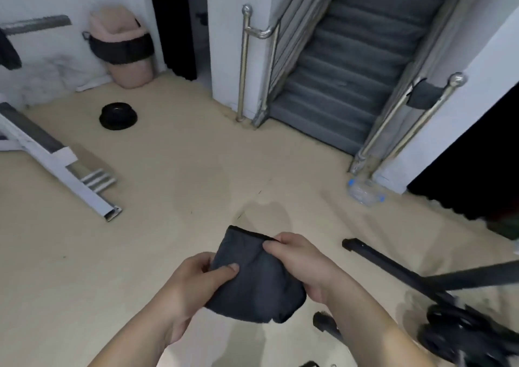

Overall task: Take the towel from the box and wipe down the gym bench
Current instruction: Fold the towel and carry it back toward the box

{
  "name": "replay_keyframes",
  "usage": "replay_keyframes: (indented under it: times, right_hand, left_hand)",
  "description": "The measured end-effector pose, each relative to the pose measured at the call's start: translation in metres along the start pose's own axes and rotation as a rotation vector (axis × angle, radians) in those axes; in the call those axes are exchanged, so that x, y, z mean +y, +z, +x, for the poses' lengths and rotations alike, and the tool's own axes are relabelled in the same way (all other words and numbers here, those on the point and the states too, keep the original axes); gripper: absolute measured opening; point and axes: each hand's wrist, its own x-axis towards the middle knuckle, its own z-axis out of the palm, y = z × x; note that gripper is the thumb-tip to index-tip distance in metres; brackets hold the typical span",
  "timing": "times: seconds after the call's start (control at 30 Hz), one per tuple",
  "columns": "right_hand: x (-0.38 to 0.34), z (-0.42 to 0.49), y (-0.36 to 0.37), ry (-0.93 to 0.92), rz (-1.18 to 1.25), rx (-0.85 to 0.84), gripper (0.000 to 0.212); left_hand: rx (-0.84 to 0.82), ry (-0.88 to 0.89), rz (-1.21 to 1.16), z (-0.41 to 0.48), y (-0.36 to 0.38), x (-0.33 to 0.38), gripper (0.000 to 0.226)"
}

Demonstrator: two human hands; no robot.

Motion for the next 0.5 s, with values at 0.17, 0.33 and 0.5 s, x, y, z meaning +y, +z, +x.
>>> replay_keyframes:
  times: [0.17, 0.33, 0.5]
  right_hand:
    - [-0.027, 0.043, -0.039, -0.009, 0.21, 0.204, 0.017]
    - [-0.047, 0.098, -0.11, 0.0, 0.361, 0.345, 0.018]
    - [-0.079, 0.158, -0.2, -0.013, 0.367, 0.307, 0.016]
  left_hand:
    - [-0.173, -0.002, 0.075, 0.085, 0.007, 0.069, 0.03]
    - [-0.328, 0.062, 0.187, 0.175, 0.061, 0.142, 0.023]
    - [-0.426, 0.065, 0.242, 0.261, 0.122, 0.213, 0.02]
